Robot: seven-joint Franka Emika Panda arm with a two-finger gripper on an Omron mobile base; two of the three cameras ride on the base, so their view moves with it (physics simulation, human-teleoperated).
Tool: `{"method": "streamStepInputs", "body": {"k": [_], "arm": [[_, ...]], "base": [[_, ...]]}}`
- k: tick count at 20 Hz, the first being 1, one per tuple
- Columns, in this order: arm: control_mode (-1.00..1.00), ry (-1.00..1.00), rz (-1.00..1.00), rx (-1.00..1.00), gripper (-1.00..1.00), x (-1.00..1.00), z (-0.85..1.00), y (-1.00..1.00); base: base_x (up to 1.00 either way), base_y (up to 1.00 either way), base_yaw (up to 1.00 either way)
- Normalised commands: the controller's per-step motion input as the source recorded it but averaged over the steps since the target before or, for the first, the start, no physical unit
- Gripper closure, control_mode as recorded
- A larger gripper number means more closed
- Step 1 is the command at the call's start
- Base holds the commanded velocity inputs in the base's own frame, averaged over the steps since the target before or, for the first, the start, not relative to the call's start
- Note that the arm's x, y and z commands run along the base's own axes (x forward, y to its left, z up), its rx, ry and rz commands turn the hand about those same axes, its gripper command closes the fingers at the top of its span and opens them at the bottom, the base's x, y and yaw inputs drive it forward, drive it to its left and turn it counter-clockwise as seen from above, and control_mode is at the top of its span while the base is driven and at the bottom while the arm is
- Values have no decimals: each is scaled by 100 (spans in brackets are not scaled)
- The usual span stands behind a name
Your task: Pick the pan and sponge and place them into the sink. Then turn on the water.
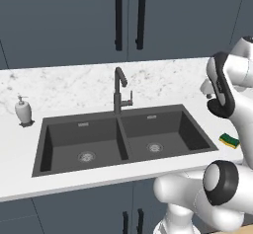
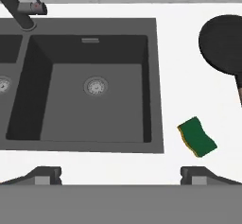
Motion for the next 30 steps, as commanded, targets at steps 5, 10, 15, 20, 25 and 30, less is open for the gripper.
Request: {"method": "streamStepInputs", "body": {"k": [5,10,15,20,25,30], "arm": [[-100,0,1,0,-100,0,-14,-48],[-100,0,2,0,-100,0,-17,-53],[-100,0,2,-3,-100,0,-25,-58],[-100,0,3,-1,-100,0,-27,-66],[-100,0,3,-2,-100,0,-29,-61],[-100,0,6,-1,-100,0,-29,-47]], "base": [[0,0,0],[0,0,0],[0,0,0],[0,0,0],[0,0,0],[0,0,0]]}}
